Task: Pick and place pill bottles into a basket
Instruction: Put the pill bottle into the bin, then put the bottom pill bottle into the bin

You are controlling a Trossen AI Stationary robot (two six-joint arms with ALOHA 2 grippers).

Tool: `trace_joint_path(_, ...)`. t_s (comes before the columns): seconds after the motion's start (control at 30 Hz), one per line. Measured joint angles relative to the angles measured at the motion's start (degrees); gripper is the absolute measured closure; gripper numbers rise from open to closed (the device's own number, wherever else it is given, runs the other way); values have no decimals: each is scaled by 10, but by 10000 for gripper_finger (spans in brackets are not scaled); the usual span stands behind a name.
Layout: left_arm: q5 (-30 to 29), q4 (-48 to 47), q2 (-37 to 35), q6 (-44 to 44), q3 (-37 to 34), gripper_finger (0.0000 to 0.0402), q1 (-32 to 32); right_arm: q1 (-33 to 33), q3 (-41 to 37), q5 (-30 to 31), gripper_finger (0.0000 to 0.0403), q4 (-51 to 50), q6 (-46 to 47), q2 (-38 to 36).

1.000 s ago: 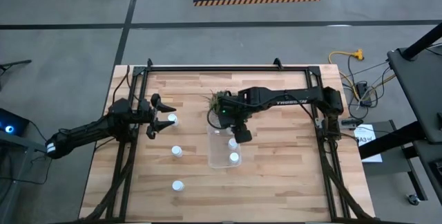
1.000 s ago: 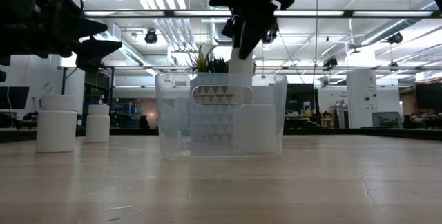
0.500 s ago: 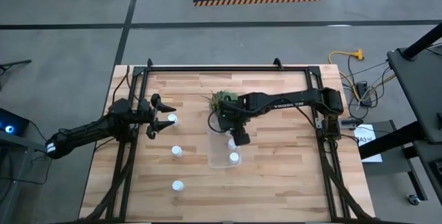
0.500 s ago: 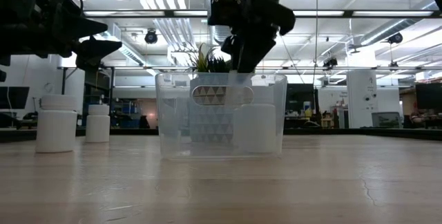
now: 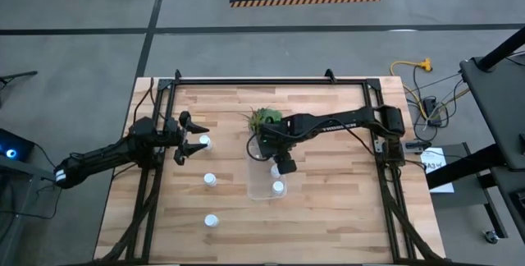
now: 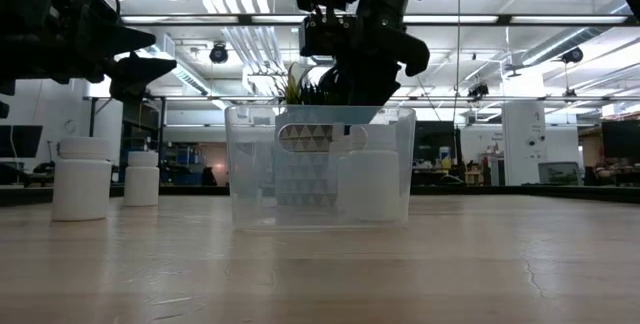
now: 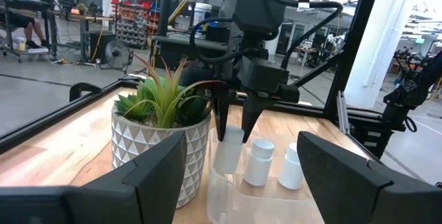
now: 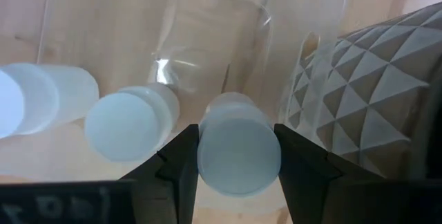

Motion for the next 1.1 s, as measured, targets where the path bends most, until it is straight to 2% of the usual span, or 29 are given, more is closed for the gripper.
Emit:
trace_joint_path(0.37, 0, 0, 0, 0, 0, 143, 0, 0, 2, 12, 257, -6, -9, 7)
trace_joint_path(0.6, 0, 0, 0, 0, 0, 143, 0, 0, 6, 10, 163, -5, -9, 8)
trace_joint_path(0.73, 0, 0, 0, 0, 0, 143, 0, 0, 6, 9, 139, -5, -9, 8)
trace_joint_path(1.1, 0, 0, 0, 0, 0, 143, 0, 0, 6, 30, 150, -5, -8, -6)
